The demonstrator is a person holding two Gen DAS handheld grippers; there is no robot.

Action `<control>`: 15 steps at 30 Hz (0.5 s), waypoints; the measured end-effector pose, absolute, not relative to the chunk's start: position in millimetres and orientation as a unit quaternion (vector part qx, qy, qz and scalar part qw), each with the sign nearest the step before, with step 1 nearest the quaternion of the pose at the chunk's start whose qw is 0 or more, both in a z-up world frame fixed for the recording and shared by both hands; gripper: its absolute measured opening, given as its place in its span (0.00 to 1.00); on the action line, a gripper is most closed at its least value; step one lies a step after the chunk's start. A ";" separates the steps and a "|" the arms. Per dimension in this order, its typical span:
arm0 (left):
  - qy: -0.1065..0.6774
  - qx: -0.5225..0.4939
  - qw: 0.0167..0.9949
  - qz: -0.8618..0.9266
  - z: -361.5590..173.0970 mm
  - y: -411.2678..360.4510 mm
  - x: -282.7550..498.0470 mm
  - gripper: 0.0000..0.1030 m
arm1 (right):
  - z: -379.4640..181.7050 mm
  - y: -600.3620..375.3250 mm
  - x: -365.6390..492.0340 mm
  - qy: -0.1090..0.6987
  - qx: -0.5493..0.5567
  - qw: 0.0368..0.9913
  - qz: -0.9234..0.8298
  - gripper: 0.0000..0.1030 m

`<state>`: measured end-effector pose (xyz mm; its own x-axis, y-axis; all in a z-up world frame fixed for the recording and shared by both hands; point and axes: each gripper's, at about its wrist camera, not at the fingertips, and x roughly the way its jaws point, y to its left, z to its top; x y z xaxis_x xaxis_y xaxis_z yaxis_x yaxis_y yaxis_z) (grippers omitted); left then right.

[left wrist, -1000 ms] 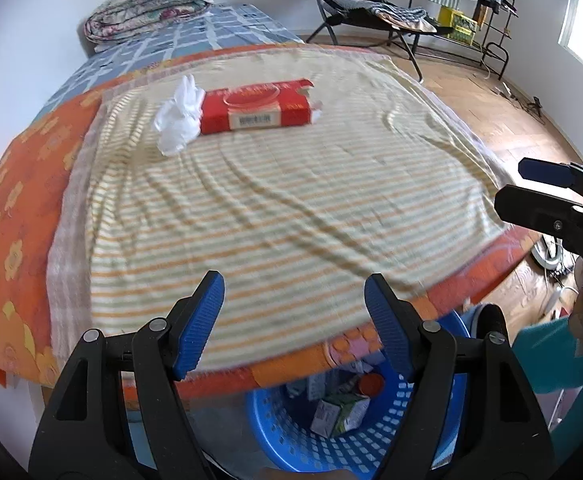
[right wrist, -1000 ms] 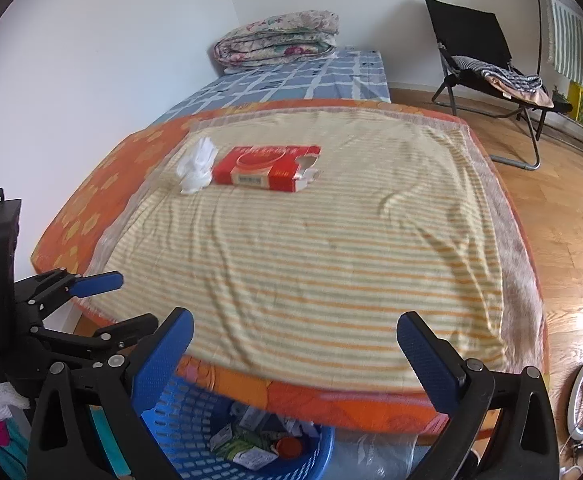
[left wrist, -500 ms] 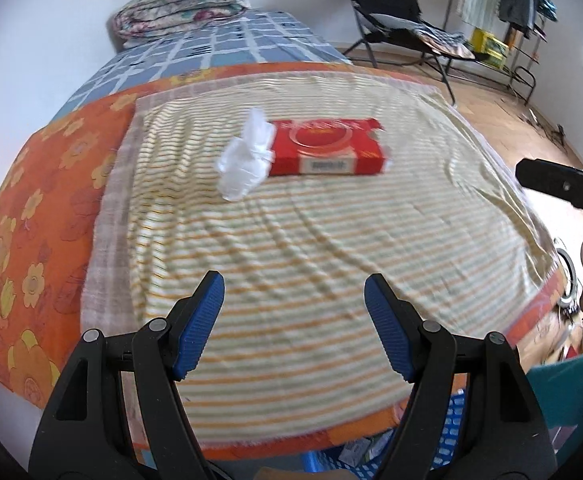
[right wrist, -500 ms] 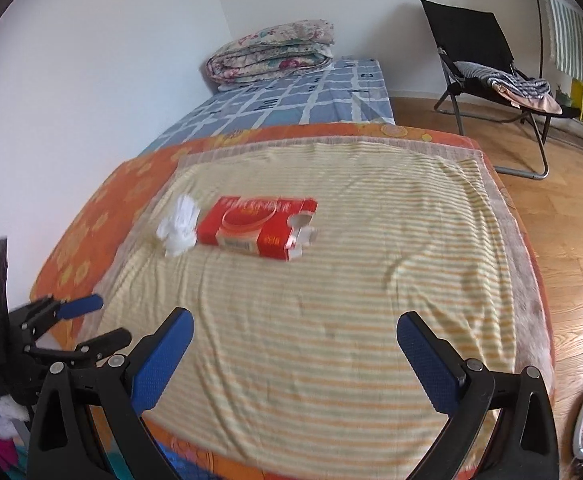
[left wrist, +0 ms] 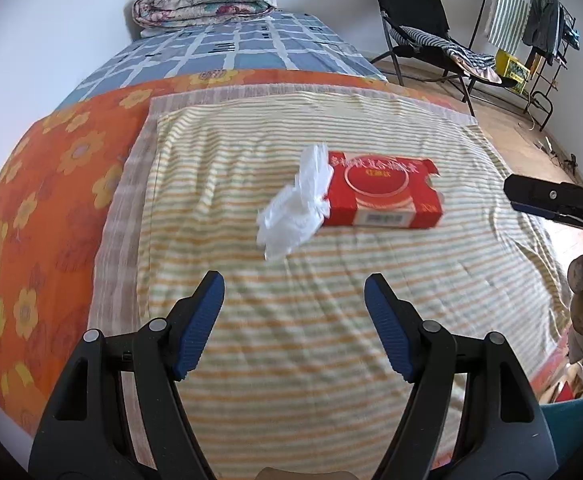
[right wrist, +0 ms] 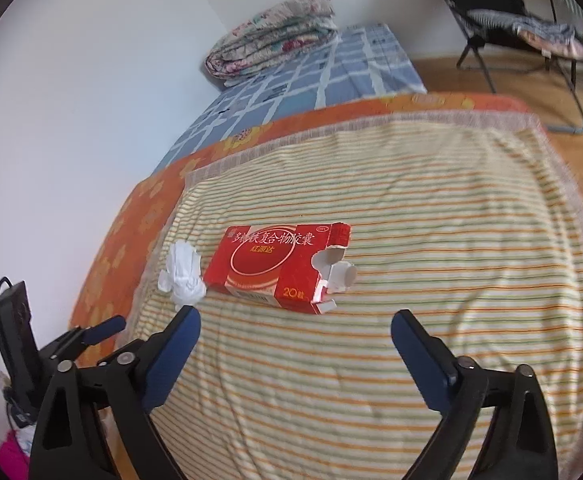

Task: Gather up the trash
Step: 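Move both tools back over the towel toward the red box and tissue, then grasp the white tissue with the left tool while the right tool grasps the red box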

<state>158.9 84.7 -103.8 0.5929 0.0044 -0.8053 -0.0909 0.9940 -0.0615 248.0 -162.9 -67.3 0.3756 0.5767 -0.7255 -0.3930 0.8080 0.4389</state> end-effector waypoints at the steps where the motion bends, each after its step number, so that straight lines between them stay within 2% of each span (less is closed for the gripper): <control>1: 0.451 -0.047 0.891 0.027 -105.4 85.7 164.4 0.73 | -71.9 -162.2 254.1 0.481 0.103 0.820 0.294 0.90; 4: 0.453 -0.044 0.890 0.028 -111.9 88.0 177.8 0.73 | -79.9 -161.3 266.0 0.486 0.116 0.815 0.294 0.86; 13: 0.455 -0.036 0.890 0.021 -128.7 90.6 204.4 0.73 | -105.5 -147.3 296.0 0.508 0.154 0.786 0.317 0.66; 15: 0.454 -0.038 0.890 0.021 -130.7 91.3 208.3 0.73 | -109.0 -140.5 297.6 0.511 0.152 0.781 0.325 0.64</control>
